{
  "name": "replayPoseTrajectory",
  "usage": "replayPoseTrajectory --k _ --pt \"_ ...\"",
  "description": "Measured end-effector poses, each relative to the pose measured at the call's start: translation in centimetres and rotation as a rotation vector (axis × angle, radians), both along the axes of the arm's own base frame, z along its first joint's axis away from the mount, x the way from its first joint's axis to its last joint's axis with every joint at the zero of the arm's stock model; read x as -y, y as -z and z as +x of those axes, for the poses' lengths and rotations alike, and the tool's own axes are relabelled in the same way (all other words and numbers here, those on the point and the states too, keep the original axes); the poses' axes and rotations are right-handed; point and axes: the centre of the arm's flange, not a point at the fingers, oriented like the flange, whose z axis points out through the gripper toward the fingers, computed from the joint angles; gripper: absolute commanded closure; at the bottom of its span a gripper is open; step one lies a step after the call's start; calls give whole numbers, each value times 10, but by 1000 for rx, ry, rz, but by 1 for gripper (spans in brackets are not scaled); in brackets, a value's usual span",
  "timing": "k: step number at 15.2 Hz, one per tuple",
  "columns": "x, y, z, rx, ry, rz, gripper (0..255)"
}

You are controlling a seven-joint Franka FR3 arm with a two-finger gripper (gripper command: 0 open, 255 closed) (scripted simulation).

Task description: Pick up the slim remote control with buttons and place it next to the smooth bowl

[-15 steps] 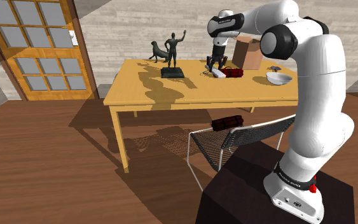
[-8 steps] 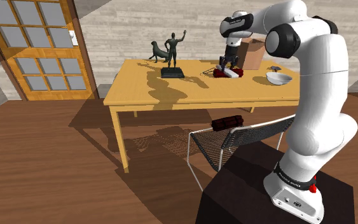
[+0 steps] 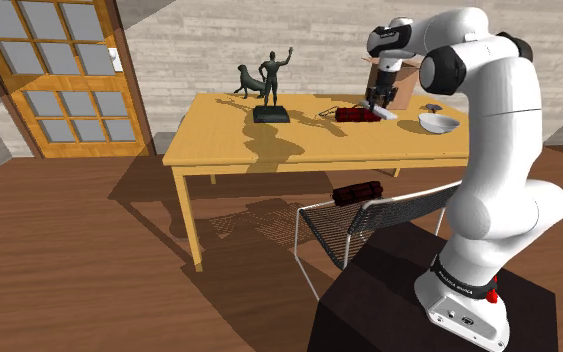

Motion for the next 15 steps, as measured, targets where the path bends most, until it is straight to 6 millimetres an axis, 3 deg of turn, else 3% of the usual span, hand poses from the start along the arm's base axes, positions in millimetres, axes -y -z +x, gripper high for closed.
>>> replayPoseTrajectory --k 9,15 --pt "106 1 -64 0 0 -1 255" --pt "118 27 -71 0 -1 0 255"
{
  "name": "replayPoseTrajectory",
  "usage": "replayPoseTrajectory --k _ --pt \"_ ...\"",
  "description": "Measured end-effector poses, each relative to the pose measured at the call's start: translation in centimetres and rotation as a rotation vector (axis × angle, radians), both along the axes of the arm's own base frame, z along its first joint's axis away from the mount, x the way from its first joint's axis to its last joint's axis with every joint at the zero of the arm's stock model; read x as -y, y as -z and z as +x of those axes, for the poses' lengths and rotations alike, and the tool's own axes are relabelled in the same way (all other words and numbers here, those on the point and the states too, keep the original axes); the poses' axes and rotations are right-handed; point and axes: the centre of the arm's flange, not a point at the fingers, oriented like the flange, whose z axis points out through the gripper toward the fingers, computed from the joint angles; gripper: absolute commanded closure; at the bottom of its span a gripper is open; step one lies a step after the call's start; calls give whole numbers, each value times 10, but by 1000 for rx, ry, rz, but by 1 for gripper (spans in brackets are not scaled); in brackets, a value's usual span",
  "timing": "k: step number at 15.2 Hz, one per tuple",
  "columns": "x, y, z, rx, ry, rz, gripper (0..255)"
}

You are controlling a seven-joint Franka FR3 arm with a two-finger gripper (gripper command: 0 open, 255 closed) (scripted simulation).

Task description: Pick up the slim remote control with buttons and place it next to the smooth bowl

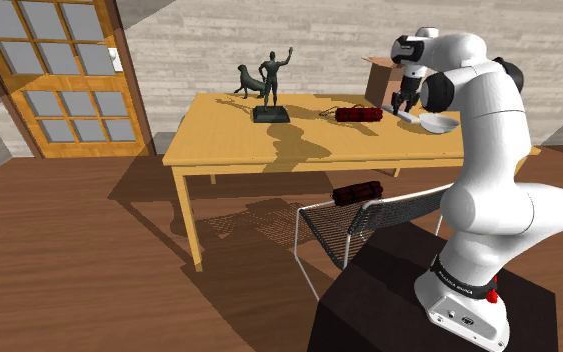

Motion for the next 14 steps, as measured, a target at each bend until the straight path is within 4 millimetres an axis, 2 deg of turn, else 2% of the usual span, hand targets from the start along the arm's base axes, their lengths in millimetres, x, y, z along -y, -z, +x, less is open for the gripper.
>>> replayPoseTrajectory --k 14 --pt "0 76 0 0 0 0 255"
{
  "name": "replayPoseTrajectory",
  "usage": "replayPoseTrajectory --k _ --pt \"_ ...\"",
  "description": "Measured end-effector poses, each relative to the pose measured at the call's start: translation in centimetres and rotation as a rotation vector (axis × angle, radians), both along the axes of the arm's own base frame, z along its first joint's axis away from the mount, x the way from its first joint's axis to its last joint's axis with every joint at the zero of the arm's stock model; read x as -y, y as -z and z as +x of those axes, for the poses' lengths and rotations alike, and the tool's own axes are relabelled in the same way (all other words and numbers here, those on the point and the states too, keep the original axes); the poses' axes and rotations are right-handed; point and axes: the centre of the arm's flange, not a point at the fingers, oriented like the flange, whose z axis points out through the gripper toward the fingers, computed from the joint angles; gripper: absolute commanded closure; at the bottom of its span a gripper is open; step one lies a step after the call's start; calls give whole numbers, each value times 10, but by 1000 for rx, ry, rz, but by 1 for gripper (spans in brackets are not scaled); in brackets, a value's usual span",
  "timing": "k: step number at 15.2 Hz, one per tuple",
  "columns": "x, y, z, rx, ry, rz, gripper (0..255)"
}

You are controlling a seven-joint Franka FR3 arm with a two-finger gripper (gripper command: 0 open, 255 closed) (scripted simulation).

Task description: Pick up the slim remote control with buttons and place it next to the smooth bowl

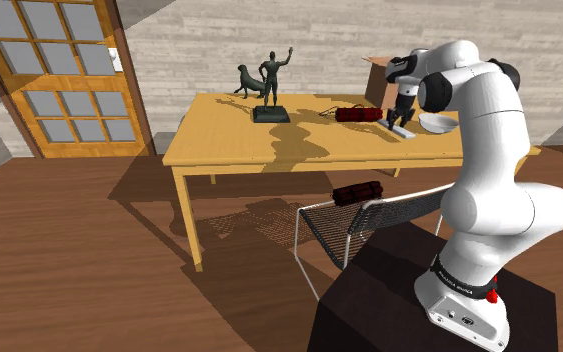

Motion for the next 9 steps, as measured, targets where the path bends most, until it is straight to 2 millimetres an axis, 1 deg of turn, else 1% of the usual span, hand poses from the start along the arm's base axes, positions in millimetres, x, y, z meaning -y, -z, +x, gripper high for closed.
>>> replayPoseTrajectory --k 4,9 --pt "-1 19 0 0 0 0 255" --pt "-1 22 0 0 0 -1 255"
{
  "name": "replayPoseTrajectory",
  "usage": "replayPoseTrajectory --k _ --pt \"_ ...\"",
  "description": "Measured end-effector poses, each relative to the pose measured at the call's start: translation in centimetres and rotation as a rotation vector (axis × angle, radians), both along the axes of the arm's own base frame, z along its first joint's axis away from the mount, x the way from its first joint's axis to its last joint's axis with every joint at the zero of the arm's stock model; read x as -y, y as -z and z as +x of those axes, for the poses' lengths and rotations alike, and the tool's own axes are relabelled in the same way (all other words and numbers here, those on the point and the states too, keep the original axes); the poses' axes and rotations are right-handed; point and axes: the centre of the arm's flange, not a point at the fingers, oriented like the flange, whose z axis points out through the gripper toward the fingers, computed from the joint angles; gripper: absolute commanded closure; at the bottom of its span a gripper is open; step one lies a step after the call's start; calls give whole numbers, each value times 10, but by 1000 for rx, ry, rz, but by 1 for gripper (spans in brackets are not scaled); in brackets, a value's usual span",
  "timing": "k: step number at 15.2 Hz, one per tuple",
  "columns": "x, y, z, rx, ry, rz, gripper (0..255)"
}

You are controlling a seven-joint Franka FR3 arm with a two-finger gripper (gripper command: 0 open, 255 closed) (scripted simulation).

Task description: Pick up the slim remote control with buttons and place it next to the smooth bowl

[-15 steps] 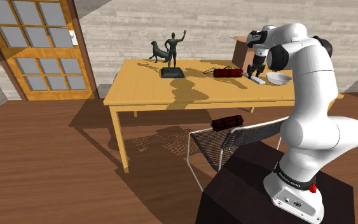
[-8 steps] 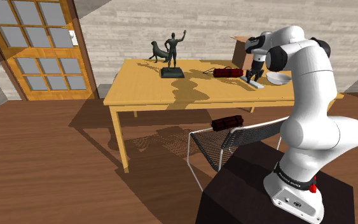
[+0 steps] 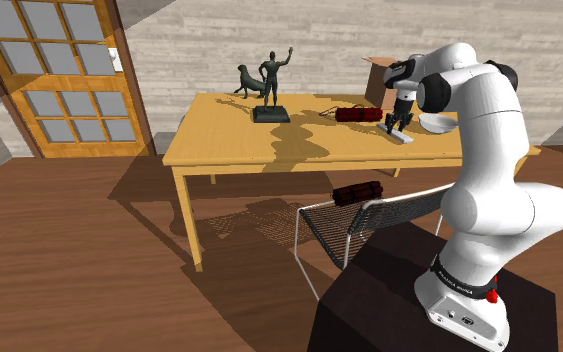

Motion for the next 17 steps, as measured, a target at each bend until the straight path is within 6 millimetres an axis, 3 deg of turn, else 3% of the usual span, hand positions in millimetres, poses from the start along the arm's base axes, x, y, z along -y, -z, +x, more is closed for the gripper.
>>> replayPoseTrajectory --k 1,2,8,13,17 --pt "0 0 0 0 0 0 255" --pt "0 0 0 0 0 0 0" --pt "0 0 0 0 0 0 0" --pt "0 -46 0 1 0 -2 0" --pt "1 -50 0 0 0 -1 0"
